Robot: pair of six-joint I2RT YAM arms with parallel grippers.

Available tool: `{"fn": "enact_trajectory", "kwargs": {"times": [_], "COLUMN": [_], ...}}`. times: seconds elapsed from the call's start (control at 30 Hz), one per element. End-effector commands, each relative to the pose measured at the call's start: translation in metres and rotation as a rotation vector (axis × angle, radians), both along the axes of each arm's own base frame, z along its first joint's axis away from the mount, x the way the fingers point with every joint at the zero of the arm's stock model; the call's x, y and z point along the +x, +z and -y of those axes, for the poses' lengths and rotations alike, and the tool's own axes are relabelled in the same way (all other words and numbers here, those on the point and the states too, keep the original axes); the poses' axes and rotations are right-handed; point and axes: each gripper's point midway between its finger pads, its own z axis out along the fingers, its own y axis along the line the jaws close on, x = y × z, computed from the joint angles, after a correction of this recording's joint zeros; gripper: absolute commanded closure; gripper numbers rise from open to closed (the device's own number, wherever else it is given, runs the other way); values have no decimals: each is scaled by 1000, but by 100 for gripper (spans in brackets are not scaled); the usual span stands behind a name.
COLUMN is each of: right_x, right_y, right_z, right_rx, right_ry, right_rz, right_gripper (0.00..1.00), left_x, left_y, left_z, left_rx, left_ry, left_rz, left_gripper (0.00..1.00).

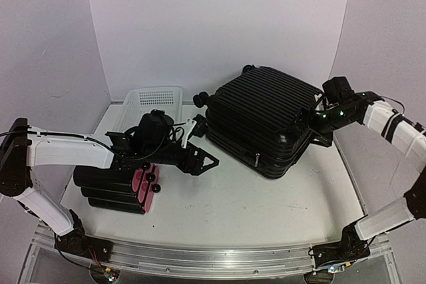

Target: Open, take out, and arrange the luggage

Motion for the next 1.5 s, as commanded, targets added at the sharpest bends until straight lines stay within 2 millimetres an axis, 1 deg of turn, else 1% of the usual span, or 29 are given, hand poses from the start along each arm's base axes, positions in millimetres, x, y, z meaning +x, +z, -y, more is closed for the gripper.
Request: {"fn": "enact_trajectory", "kwargs": {"times": [0.0,0.07,0.13,0.23,0.27,0.33,0.37,0.43,0.47,0.53,0.57,0.67,0.7,0.77,0.87,0.97,1.0,1.03,1.07,1.17,1.3,1.4,1.47], "right_x": [-49,-62,-71,-75,-74,-66,-61,-50,-44,-35,-31,-25,-23,-22,-21,-17,-16,-14,-12,-10,-6,-6,-7], "right_y": [-4,-10,-14,-21,-25,-29,-31,-38,-41,-51,-54,-65,-68,-77,-86,-88,-87,-87,-88,-92,-96,-94,-91], "right_z": [-14,-26,-40,-70,-81,-97,-106,-127,-135,-144,-145,-142,-139,-134,-127,-125,-126,-127,-127,-129,-130,-125,-118], "right_rx": [-140,-173,-220,-288,-321,-394,-416,-431,-437,-458,-469,-496,-495,-501,-511,-517,-523,-527,-527,-525,-526,-546,-563], "right_ry": [41,36,26,48,59,50,45,44,35,-1,-33,-119,-152,-206,-274,-312,-312,-316,-326,-350,-381,-405,-429], "right_rz": [49,73,113,184,209,259,281,316,322,318,321,326,326,323,326,341,348,353,357,356,364,373,381], "right_gripper": [3,3,4,6,8,10,14,26,29,29,30,37,37,40,47,50,53,57,59,67,79,91,97], "left_x": [18,19,18,16,14,10,8,5,4,-1,-4,-12,-14,-20,-26,-32,-34,-36,-37,-36,-33,-27,-24], "left_y": [33,42,51,63,68,78,82,86,87,90,92,98,99,102,107,114,117,118,120,118,111,103,93], "left_z": [1,-1,-5,-15,-20,-29,-34,-44,-48,-57,-59,-68,-70,-75,-81,-89,-91,-93,-95,-99,-103,-106,-108], "left_rx": [-41,-59,-73,-88,-98,-122,-131,-141,-148,-173,-187,-219,-227,-244,-254,-271,-281,-288,-293,-292,-279,-257,-220], "left_ry": [63,79,89,109,116,129,137,156,169,186,185,184,184,172,163,154,152,149,150,173,218,267,296], "left_rz": [108,117,130,161,168,182,188,196,195,176,165,153,153,153,177,205,209,211,214,205,153,107,68], "left_gripper": [26,26,26,25,25,25,25,25,25,25,25,25,25,25,25,25,25,24,24,24,25,26,28]}}
